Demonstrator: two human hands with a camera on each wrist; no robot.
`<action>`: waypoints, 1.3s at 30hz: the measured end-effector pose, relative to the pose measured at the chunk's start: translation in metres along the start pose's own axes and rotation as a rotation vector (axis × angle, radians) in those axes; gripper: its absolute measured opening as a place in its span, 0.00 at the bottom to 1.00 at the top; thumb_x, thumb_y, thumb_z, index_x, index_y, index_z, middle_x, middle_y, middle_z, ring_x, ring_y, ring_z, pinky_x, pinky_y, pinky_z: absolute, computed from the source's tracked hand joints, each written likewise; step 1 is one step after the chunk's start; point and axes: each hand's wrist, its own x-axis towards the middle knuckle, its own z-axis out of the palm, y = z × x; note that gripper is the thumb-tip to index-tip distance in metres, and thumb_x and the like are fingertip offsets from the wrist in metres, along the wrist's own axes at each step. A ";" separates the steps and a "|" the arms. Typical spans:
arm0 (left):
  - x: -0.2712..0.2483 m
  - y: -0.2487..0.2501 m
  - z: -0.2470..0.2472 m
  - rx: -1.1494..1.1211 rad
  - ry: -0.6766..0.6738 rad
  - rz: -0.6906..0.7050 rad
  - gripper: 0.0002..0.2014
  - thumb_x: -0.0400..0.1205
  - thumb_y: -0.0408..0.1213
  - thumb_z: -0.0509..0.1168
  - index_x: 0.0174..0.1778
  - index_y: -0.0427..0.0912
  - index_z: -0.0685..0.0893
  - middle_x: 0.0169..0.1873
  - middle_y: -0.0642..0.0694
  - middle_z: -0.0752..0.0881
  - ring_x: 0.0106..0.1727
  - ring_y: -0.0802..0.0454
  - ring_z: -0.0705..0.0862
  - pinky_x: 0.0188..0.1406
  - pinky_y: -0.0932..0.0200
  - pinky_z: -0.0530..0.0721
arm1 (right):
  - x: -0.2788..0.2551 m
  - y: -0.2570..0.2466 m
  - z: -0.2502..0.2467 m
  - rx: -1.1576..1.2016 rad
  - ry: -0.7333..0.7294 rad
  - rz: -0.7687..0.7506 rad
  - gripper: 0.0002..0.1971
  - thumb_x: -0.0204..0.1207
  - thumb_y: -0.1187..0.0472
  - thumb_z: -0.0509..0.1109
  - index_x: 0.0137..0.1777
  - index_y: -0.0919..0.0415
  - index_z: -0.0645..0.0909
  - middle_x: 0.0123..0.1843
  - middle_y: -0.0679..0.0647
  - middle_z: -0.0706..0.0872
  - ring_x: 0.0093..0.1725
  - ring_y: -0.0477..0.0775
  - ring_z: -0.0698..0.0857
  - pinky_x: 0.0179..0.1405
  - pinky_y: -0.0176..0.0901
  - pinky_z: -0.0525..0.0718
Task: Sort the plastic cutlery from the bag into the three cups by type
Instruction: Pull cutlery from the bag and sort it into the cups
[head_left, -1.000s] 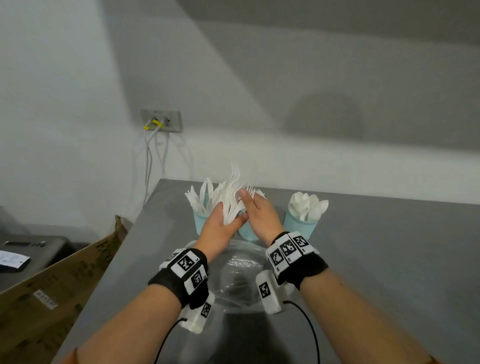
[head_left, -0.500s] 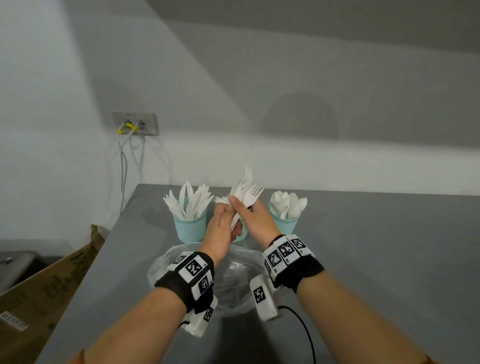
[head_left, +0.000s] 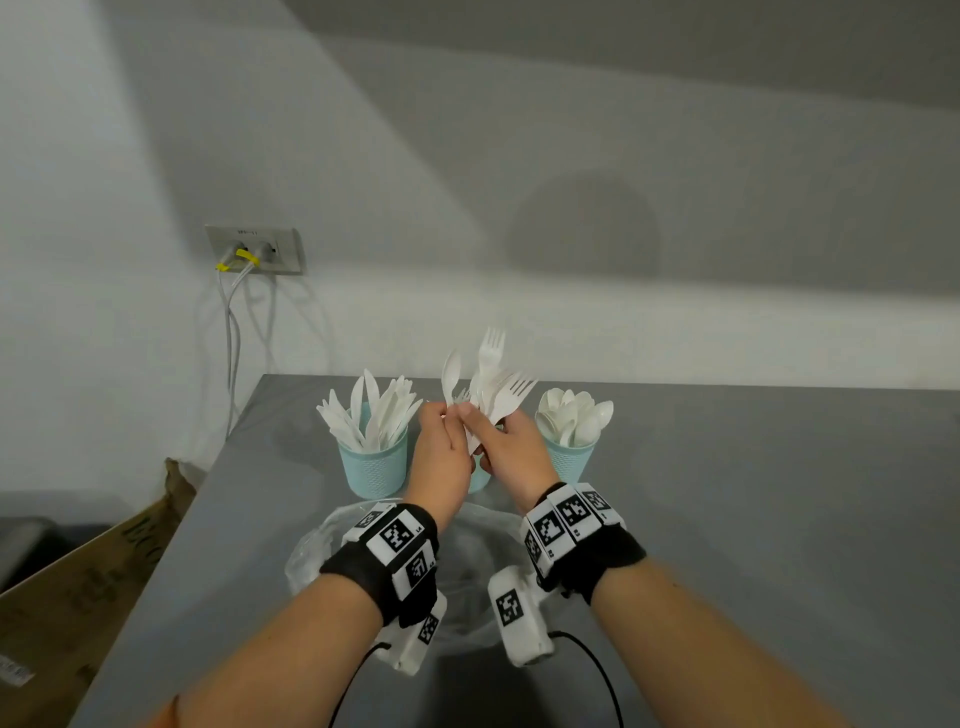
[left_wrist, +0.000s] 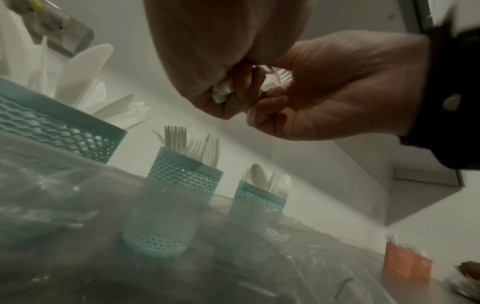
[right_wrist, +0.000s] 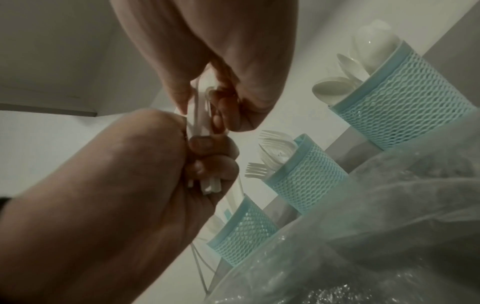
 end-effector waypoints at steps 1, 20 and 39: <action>0.002 -0.003 0.000 0.023 -0.011 0.010 0.11 0.88 0.45 0.48 0.56 0.42 0.68 0.35 0.44 0.79 0.31 0.50 0.77 0.35 0.48 0.79 | 0.000 0.001 0.000 0.002 -0.012 -0.002 0.06 0.82 0.56 0.65 0.50 0.56 0.82 0.30 0.41 0.82 0.24 0.36 0.78 0.24 0.27 0.74; 0.035 -0.042 -0.028 0.663 -0.084 0.132 0.18 0.76 0.39 0.71 0.55 0.44 0.69 0.45 0.52 0.76 0.51 0.48 0.76 0.48 0.48 0.81 | 0.058 0.025 -0.014 -0.368 0.208 0.101 0.17 0.78 0.52 0.69 0.37 0.67 0.80 0.28 0.55 0.83 0.23 0.42 0.83 0.21 0.24 0.76; 0.044 -0.048 -0.027 0.584 -0.103 0.128 0.19 0.74 0.36 0.74 0.50 0.44 0.68 0.44 0.47 0.80 0.44 0.48 0.80 0.44 0.60 0.74 | 0.052 0.049 -0.017 -0.824 -0.080 -0.266 0.20 0.79 0.68 0.63 0.70 0.57 0.79 0.69 0.54 0.79 0.67 0.58 0.73 0.72 0.45 0.69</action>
